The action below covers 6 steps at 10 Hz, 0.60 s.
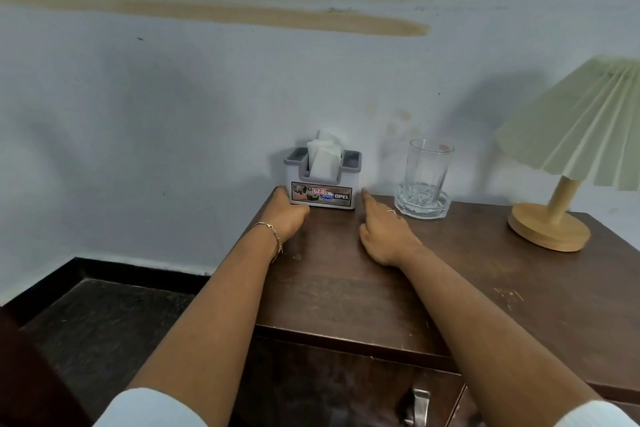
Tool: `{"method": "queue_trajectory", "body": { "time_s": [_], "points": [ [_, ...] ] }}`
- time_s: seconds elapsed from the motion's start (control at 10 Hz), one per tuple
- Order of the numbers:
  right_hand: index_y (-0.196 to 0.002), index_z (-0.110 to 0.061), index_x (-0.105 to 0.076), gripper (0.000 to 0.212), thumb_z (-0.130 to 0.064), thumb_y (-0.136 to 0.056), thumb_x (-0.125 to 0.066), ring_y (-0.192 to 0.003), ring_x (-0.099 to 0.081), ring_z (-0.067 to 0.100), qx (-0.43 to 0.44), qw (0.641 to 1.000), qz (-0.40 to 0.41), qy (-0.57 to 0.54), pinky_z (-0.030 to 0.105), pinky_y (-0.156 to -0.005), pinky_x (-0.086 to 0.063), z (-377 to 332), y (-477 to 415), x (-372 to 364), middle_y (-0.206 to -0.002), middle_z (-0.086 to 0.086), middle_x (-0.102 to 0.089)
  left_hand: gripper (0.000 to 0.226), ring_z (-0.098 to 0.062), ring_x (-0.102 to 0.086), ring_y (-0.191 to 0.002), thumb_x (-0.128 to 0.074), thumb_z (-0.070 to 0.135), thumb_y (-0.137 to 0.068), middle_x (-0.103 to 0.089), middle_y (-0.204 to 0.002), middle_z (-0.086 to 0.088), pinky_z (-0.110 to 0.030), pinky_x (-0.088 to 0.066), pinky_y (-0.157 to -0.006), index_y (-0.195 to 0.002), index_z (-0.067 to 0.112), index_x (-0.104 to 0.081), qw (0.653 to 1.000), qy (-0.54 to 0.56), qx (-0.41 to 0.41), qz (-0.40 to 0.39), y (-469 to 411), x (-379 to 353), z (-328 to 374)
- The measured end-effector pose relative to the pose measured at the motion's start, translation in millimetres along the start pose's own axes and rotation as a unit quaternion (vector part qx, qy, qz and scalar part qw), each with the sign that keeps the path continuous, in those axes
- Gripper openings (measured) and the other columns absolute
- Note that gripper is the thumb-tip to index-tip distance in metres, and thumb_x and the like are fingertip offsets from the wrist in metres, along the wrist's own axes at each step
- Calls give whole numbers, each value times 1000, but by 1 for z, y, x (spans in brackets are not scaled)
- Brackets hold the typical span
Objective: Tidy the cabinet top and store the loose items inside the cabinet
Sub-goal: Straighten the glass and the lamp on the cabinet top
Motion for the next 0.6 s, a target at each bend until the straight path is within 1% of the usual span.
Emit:
{"method": "queue_trajectory", "body": {
  "time_s": [0.1, 0.2, 0.3, 0.4, 0.5, 0.6],
  "points": [
    [-153, -8, -8, 68, -16, -92, -38, -137, -34, 28, -10, 1000, 1, 0, 40, -112, -29, 1, -2, 0, -152, 14, -33, 44, -16, -58, -92, -56, 6, -76, -60, -102, 5, -30, -48, -83, -119, 16, -54, 1000, 6, -22, -12, 1, -1, 4],
    [-153, -8, -8, 69, -17, -92, -39, -135, -36, 30, -18, 1000, 5, -7, 39, -111, -31, 2, -2, 0, -150, 17, -35, 48, -14, -53, -100, -54, 5, -80, -57, -111, 6, -27, -41, -86, -126, 19, -51, 999, -12, -32, -29, 1, -6, 5],
    [-153, -7, -8, 69, -17, -92, -39, -136, -35, 29, -11, 1000, 6, 1, 39, -111, -31, 1, -2, 0, -152, 15, -33, 50, -15, -51, -108, -54, 7, -83, -56, -129, -1, -26, -38, -90, -130, 21, -48, 998, -32, -35, -34, -1, -7, 4],
    [-153, -7, -8, 69, -18, -92, -40, -136, -35, 30, -10, 1000, 8, 5, 38, -111, -30, 0, 0, 0, -152, 15, -32, 48, -17, -51, -110, -54, 6, -84, -56, -132, -4, -26, -37, -91, -129, 20, -49, 998, -34, -38, -31, 0, -8, 6],
    [-152, -10, -11, 68, -22, -94, -42, -135, -36, 29, -19, 998, 50, 28, 40, -109, -33, -1, 2, 7, -151, 13, -35, 48, -21, -53, -113, -56, 7, -83, -56, -130, -6, -29, -41, -94, -129, 16, -45, 998, -38, -36, -24, -2, -7, 5],
    [-151, -12, -17, 62, -27, -97, -40, -131, -42, 27, -28, 990, 114, 84, 41, -104, -38, -7, 11, 15, -148, 7, -40, 54, -25, -49, -119, -59, 9, -81, -51, -131, -11, -29, -39, -96, -131, 11, -39, 996, -68, -51, -15, 7, -10, 9]
  ]
}}
Point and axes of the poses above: each hand's wrist, its own y-axis away from the middle knuckle, its own x-axis out of the back of the hand, z = x × y, the point moved 7 cm from there along -y, towards the middle knuckle
